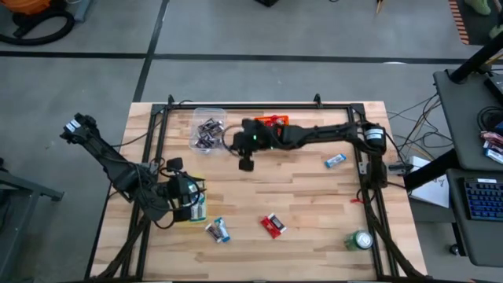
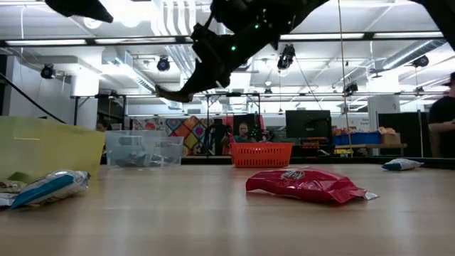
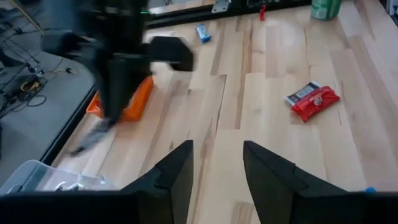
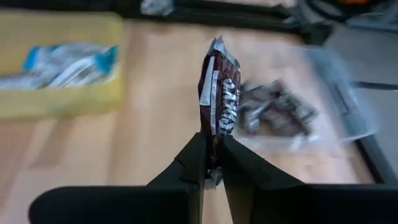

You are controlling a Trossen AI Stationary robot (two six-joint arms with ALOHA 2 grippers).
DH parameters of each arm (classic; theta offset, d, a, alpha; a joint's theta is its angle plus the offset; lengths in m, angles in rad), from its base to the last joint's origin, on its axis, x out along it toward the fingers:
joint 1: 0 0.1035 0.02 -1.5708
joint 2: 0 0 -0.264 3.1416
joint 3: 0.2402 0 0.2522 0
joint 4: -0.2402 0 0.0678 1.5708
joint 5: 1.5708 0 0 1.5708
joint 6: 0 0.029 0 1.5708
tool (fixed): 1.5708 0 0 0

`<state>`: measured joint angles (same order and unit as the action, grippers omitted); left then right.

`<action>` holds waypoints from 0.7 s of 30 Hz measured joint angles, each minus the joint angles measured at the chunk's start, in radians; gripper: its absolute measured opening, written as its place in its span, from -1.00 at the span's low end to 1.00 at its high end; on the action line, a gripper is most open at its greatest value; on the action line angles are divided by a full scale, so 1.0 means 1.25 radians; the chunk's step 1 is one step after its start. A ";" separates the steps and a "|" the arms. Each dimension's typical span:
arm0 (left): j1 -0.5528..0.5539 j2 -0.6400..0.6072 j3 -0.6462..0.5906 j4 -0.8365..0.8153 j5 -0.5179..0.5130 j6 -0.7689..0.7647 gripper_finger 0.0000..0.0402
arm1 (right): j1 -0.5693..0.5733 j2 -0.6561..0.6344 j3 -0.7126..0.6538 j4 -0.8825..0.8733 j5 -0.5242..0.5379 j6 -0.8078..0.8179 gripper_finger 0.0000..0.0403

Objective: Sort candy
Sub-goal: Put the bottom center brown into the transparent bin

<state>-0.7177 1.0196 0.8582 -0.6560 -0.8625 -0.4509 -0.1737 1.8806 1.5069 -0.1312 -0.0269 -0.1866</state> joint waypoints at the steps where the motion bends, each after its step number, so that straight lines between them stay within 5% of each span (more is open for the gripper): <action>1: -0.002 -0.005 -0.010 0.007 -0.007 0.000 -0.39 | -0.013 0.004 0.009 0.009 0.000 0.000 -0.84; 21: -0.007 -0.118 -0.092 0.016 -0.065 -0.017 -0.39 | -0.102 0.287 0.330 0.066 -0.027 -0.018 -0.84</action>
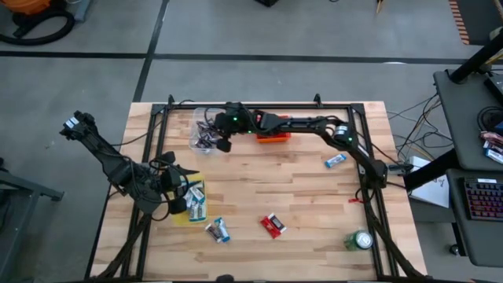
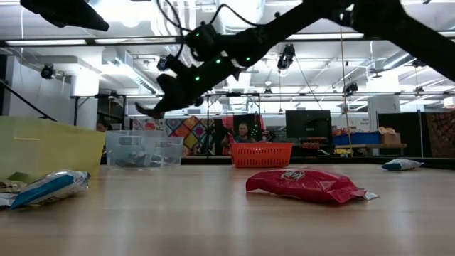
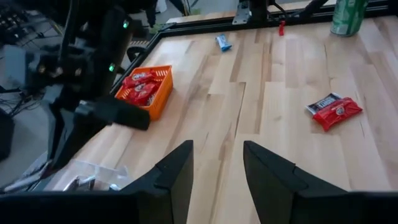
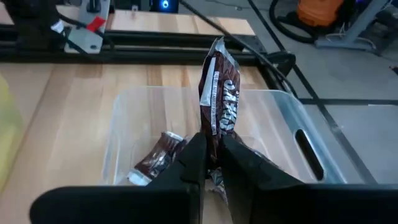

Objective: Sort candy
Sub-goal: Put the bottom center brown into the transparent bin, then put the left white candy into the yellow bin

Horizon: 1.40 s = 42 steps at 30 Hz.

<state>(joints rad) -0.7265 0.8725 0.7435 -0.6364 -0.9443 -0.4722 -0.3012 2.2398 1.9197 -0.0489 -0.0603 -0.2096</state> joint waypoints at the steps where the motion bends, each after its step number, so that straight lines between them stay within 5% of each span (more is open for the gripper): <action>1: 0.000 0.001 0.000 0.000 0.000 -0.002 -0.39 | 0.000 0.015 0.022 -0.010 0.000 0.000 -0.84; 7: 0.000 0.008 0.000 0.000 0.001 -0.018 -0.39 | -0.001 0.077 0.115 -0.067 -0.001 0.026 -0.78; 22: 0.000 0.017 0.000 0.001 0.033 -0.074 -0.39 | 0.006 0.036 0.118 -0.205 -0.022 0.054 -0.03; 36: 0.000 0.125 0.000 0.069 0.089 -0.115 -0.39 | 0.120 -0.131 0.095 -0.627 -0.065 0.048 -0.06; 42: -0.001 0.209 0.033 0.085 0.240 -0.110 -0.39 | 0.195 -0.225 -0.003 -0.662 -0.064 0.087 -0.05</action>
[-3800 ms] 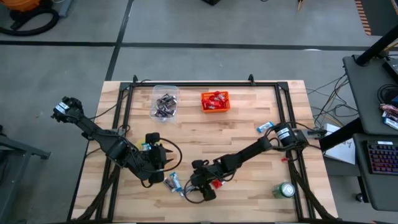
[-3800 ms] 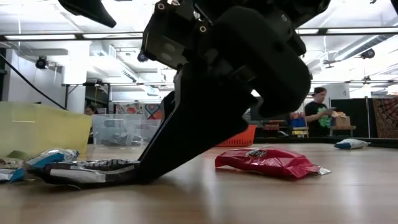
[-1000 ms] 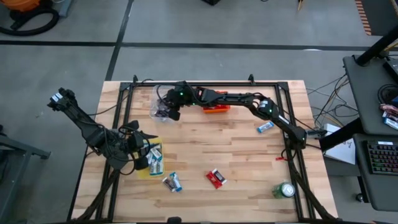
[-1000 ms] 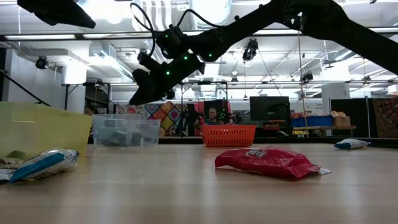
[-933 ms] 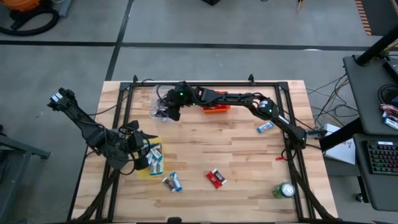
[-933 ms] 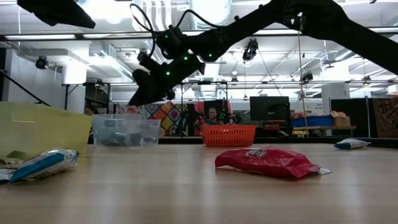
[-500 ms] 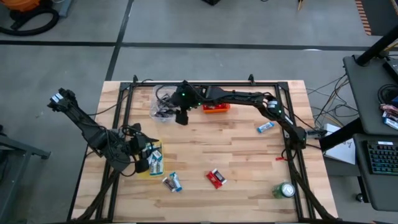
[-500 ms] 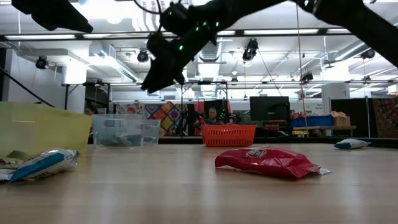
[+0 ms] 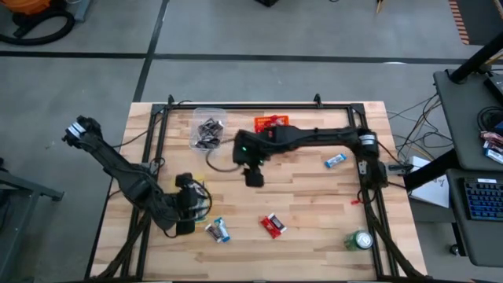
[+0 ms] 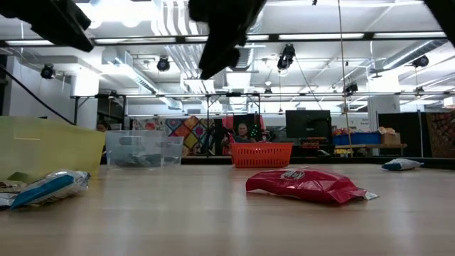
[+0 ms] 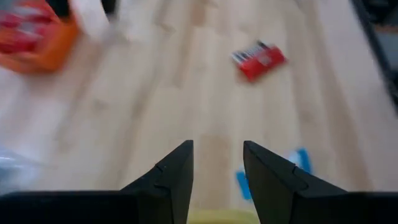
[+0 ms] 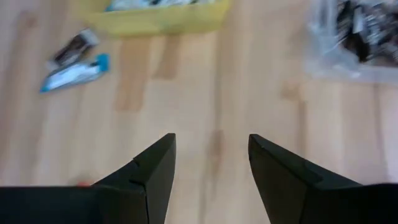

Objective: Sort candy
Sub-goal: Put the left white candy into the yellow bin

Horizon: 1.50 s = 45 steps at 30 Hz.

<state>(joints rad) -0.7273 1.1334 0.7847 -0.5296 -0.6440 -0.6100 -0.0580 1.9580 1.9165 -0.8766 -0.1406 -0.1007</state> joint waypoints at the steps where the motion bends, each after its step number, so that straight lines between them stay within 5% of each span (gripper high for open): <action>1: 0.000 0.014 0.007 0.000 0.029 0.000 -0.39 | 0.013 -0.022 -0.025 0.002 0.001 0.013 -0.05; 8: 0.001 0.114 0.060 0.000 0.147 0.093 -0.34 | 0.118 -0.171 -0.233 0.103 0.003 0.141 -0.05; 16: 0.004 0.234 0.151 -0.013 0.191 0.265 -0.17 | 0.219 -0.278 -0.381 0.212 0.009 0.254 -0.05; 26: 0.040 0.381 0.184 0.008 0.199 0.404 -0.15 | 0.275 -0.299 -0.404 0.229 0.010 0.298 -0.05; 38: 0.121 0.478 0.193 0.090 0.443 0.461 -0.15 | 0.281 -0.298 -0.412 0.228 0.010 0.297 -0.05; 45: 0.149 0.503 0.193 0.095 0.487 0.481 -0.15 | 0.282 -0.298 -0.417 0.228 0.009 0.292 -0.05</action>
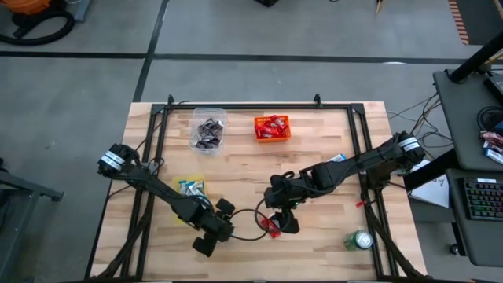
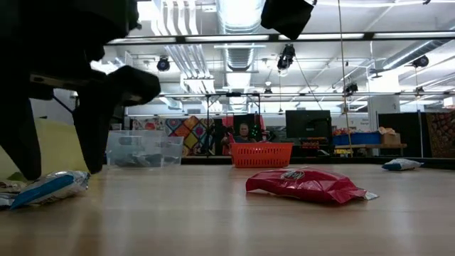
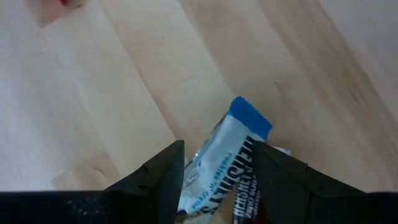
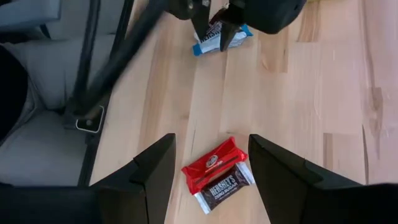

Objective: Sort candy
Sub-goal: Put the left white candy into the yellow bin

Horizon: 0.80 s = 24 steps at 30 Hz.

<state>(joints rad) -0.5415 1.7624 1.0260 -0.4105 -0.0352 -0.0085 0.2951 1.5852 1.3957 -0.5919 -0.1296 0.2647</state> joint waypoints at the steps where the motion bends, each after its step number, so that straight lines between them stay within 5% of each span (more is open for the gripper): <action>1: 0.004 0.003 0.000 0.002 0.004 0.002 -0.15 | 0.000 0.000 -0.001 -0.001 0.000 -0.001 -0.05; 8: 0.022 0.019 0.000 0.008 0.055 0.027 -0.29 | 0.002 0.001 -0.008 0.000 0.001 -0.002 -0.05; 20: 0.038 0.019 0.004 0.022 0.064 0.102 -0.93 | 0.007 0.001 -0.009 0.000 0.001 -0.002 -0.05; 24: 0.038 0.011 0.004 0.022 0.064 0.111 -0.97 | 0.019 0.001 -0.009 0.000 0.001 -0.002 -0.05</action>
<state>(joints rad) -0.4946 1.7765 1.0313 -0.3824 0.0448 0.1301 0.3194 1.5860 1.3846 -0.5915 -0.1285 0.2619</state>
